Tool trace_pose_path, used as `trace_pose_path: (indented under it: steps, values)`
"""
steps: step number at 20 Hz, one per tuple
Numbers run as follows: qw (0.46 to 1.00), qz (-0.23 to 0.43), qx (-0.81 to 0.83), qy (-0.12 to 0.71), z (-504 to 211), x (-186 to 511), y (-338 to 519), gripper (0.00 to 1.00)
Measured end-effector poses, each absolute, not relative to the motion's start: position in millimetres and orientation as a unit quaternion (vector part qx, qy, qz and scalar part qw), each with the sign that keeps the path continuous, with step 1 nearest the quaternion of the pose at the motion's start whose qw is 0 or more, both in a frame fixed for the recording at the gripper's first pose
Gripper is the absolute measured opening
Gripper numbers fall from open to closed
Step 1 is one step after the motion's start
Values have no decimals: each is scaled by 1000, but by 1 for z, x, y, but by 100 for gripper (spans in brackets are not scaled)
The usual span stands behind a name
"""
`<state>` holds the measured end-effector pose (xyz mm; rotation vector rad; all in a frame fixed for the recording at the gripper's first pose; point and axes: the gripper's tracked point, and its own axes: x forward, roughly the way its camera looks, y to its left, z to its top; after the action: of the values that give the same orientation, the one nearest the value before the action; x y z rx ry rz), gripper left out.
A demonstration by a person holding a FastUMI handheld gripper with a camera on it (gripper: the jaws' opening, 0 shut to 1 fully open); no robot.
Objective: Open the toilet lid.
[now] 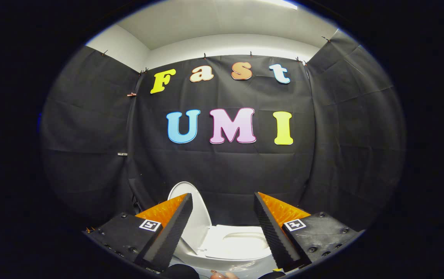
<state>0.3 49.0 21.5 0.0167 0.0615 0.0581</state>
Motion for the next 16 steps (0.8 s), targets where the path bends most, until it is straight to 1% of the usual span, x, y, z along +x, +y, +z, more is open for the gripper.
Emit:
trace_pose_path:
  steps: [16]
  values:
    - [999,29,5,35,18,-1,49,99]
